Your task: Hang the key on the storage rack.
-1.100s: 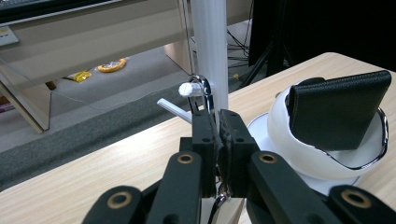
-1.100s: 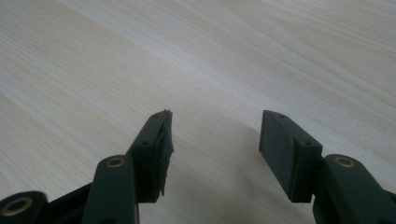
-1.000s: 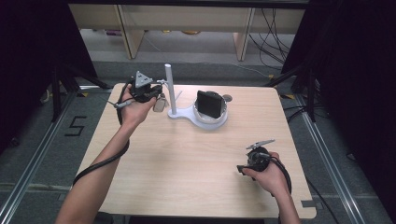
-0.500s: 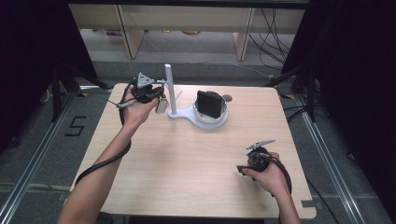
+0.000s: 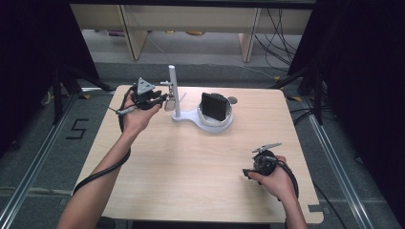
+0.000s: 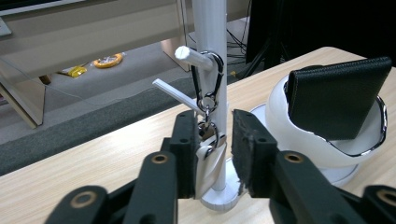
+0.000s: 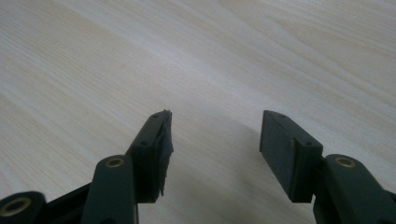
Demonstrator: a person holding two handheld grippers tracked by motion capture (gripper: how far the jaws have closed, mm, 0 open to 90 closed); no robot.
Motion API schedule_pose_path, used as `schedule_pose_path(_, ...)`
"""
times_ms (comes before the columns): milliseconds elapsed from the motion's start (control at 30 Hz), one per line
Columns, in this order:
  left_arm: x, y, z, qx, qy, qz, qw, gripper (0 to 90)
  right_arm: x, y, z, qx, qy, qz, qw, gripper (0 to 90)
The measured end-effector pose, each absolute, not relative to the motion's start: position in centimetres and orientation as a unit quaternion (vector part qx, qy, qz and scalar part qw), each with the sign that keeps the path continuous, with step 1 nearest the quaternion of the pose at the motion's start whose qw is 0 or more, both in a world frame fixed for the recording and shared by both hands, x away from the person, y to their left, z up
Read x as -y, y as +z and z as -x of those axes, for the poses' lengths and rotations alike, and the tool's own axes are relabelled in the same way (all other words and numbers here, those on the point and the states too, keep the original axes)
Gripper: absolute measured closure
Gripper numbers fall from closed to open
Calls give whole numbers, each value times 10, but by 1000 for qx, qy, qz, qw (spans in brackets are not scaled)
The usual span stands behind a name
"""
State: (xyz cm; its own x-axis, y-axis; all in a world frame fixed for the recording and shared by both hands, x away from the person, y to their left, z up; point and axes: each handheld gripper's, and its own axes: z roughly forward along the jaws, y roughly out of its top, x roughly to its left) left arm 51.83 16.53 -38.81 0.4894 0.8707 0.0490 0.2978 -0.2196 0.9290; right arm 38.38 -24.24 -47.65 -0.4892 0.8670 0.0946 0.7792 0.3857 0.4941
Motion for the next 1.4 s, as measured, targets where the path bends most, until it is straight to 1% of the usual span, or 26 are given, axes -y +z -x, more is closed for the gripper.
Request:
schedule_pose_path(233,-175,-391,-504,-407,299,-726,467,586,243,-476,-384,-825,245,-500,92,447)
schedule_pose_path(400,-186,-397,-493,-423,290,-727,457,508,242,-476,-384,-825,246,-500,92,445)
schedule_pose_path(433,-187,-399,-490,-425,291,-726,455,508,242,-476,-384,-825,246,-500,92,445)
schedule_pose_path(467,-189,-401,-487,-427,292,-726,454,481,242,-477,-384,-826,246,-498,92,445)
schedule_pose_path(567,-192,-407,-480,-424,296,-729,448,455,242,-477,-384,-827,245,-498,90,445)
schedule_pose_path(667,-195,-414,-473,-417,289,-733,453,436,241,-476,-383,-826,240,-502,91,444)
schedule_pose_path(1000,-211,-442,-440,-402,302,-742,443,392,241,-477,-383,-826,245,-499,90,439)
schedule_pose_path(1167,-221,-462,-423,-410,303,-739,440,370,241,-476,-383,-827,246,-496,93,438)
schedule_pose_path(1400,-231,-492,-402,-433,286,-737,434,364,240,-476,-383,-829,242,-496,90,437)
